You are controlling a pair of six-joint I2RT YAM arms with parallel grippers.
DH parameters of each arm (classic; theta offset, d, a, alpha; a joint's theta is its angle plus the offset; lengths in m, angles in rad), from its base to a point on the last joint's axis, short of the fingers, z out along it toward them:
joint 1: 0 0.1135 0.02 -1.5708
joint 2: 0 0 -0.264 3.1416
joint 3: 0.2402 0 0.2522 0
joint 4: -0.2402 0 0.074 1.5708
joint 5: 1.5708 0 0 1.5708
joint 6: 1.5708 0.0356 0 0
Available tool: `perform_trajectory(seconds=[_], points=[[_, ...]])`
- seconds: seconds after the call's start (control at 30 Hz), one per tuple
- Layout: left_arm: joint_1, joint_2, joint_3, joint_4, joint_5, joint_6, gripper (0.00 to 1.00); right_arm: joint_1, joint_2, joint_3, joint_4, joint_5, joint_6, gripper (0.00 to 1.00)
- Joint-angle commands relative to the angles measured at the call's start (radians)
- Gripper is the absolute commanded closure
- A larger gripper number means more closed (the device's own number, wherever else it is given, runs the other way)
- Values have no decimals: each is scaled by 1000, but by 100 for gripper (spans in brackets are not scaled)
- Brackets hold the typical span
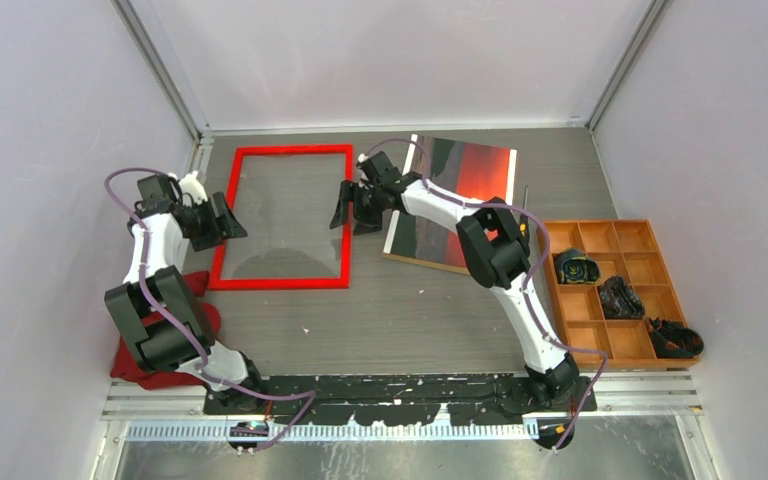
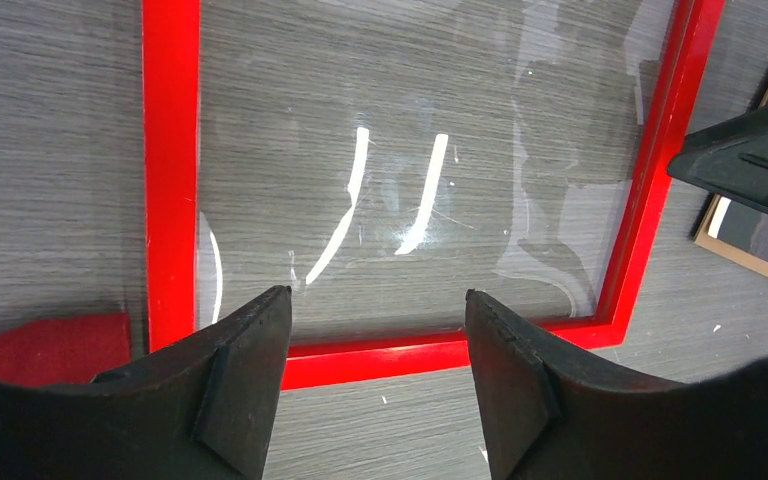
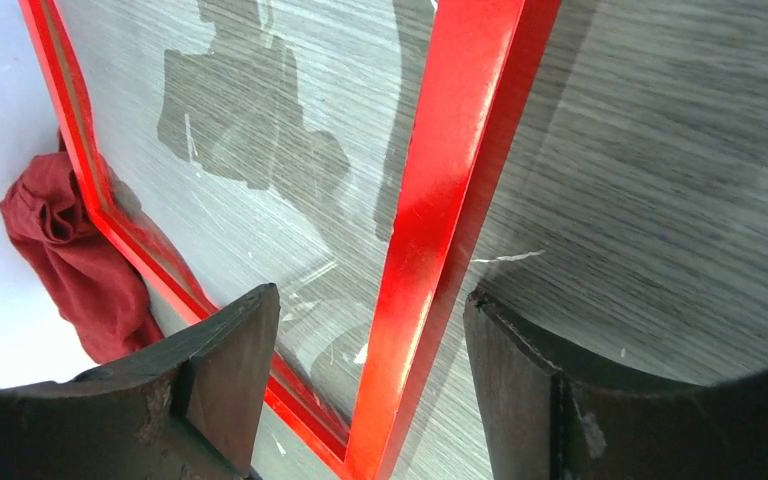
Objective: Take the photo out of the frame
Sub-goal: Place the photo frame item at the center of the board.
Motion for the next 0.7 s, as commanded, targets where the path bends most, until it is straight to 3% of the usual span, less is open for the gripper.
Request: perform_trajectory(seconds=[0.0, 0.23, 0.4, 0.67], points=[[8, -32, -5, 11, 36, -1, 35, 19, -47, 37, -43, 48, -56, 27], [8, -36, -8, 13, 42, -1, 35, 58, -25, 75, -27, -45, -64, 26], [8, -37, -9, 10, 51, -1, 35, 64, -29, 113, -80, -2, -119, 26], [7, -62, -7, 21, 82, -1, 35, 27, -201, 20, -119, 64, -326, 24]])
